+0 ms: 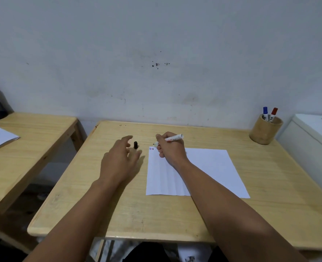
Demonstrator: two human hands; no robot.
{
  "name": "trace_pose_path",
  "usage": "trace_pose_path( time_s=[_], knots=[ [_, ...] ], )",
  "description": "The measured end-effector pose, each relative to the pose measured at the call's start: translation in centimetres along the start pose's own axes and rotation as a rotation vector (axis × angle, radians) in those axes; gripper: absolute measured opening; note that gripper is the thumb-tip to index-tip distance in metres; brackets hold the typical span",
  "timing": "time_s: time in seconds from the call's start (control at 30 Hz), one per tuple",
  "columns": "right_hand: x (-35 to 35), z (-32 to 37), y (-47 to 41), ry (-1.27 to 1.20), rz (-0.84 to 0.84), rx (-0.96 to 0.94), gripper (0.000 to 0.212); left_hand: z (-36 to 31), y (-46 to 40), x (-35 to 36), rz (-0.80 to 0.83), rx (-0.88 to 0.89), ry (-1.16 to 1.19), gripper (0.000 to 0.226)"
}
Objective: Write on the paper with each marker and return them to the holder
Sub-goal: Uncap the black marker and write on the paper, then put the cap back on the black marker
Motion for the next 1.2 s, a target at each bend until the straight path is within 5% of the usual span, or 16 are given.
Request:
trace_pose_path(
  time_s=[0.2, 0.3, 0.43, 0.57, 0.73, 1.2],
  knots=[
    [-1.1, 4.4, 2.3, 0.036, 0.019, -0.116, 0.040, 0.9, -3.9, 1.7, 0.091, -0.051, -0.112, 0.027],
    [-2.6, 6.9, 3.6, 0.071, 0.095, -0.181, 0.008, 1.4, -4.4, 1.6, 0.070, -0.107, -0.098, 0.021],
    [-4.9, 7.9, 4.9, -0.102, 0.219, -0.045, 0.042, 0.0, -5.2, 0.7, -0.002, -0.204, 0.191, 0.014],
    [-7.5, 8.1, 6.4, -0.254, 0.194, -0.017, 0.040, -4.4, -6.8, -0.5, -0.074, -0.253, 0.572, 0.008],
    [-9.4, 8.6, 9.1, 0.118, 0.079, -0.213, 0.024, -10.4, -7.7, -1.0, -0.090, -0.282, 0.801, 0.009],
    [-16.2, 9.4, 11.1, 0.171, -0.053, -0.299, 0.018, -19.9, -7.8, 2.6, 0.059, -0.168, 0.774, 0.009]
  ],
)
Point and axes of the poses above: each hand's wrist, its own y-axis away from the middle knuckle, its own x-axis out of the palm, z = x × y, the point moved 9 cm from there along -y, towards the middle knuckle, and after that the axes turned 13 degrees about x, right-handed, at the moved point
